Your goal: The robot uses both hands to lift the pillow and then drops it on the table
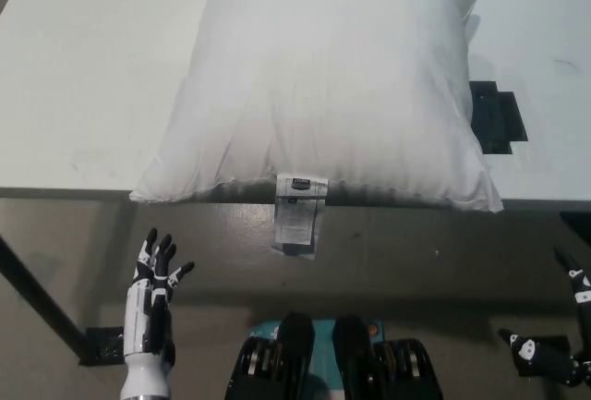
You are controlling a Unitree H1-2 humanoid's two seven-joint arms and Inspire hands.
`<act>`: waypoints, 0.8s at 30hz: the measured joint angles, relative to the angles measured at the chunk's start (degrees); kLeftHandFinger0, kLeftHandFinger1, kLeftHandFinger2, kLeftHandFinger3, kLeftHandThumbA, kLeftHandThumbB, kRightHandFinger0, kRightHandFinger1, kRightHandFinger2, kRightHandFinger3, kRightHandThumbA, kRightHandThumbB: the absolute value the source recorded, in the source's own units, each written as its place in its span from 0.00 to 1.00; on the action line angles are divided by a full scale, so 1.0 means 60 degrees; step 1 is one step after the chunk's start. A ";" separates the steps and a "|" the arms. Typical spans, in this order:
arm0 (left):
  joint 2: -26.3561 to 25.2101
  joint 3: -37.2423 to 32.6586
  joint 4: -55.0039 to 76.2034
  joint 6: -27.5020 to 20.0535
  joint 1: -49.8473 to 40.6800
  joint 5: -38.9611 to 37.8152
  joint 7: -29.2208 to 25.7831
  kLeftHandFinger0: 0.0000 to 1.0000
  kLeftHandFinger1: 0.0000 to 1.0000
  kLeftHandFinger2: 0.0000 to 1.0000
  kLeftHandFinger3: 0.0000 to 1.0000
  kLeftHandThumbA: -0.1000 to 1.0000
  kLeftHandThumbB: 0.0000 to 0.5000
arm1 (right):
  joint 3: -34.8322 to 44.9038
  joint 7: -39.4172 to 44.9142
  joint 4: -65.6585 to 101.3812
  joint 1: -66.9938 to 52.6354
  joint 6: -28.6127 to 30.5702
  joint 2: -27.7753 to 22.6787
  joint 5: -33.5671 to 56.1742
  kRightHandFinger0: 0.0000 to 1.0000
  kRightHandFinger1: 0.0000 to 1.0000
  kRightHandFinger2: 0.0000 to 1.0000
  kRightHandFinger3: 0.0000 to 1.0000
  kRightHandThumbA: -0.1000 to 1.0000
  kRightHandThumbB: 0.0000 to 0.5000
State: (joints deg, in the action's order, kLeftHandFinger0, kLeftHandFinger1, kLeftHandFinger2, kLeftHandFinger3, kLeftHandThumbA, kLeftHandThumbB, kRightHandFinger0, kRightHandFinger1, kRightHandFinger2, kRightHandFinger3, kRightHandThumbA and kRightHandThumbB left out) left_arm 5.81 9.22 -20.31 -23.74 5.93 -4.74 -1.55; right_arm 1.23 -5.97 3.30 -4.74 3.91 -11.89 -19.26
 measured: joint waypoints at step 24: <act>-0.0390 0.0449 0.1821 -0.0183 -0.0270 0.0528 -0.0489 1.00 1.00 1.00 1.00 1.00 0.27 | 0.0521 -0.0060 0.1042 -0.0350 0.0574 0.0061 0.0161 1.00 1.00 1.00 1.00 1.00 0.35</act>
State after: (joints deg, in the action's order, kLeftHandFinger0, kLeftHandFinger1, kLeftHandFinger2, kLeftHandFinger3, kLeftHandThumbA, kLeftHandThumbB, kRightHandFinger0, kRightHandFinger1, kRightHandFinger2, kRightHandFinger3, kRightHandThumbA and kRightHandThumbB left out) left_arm 3.47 11.92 -9.39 -24.84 4.31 -1.57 -4.48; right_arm 4.36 -6.33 9.55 -6.85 7.36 -11.53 -18.30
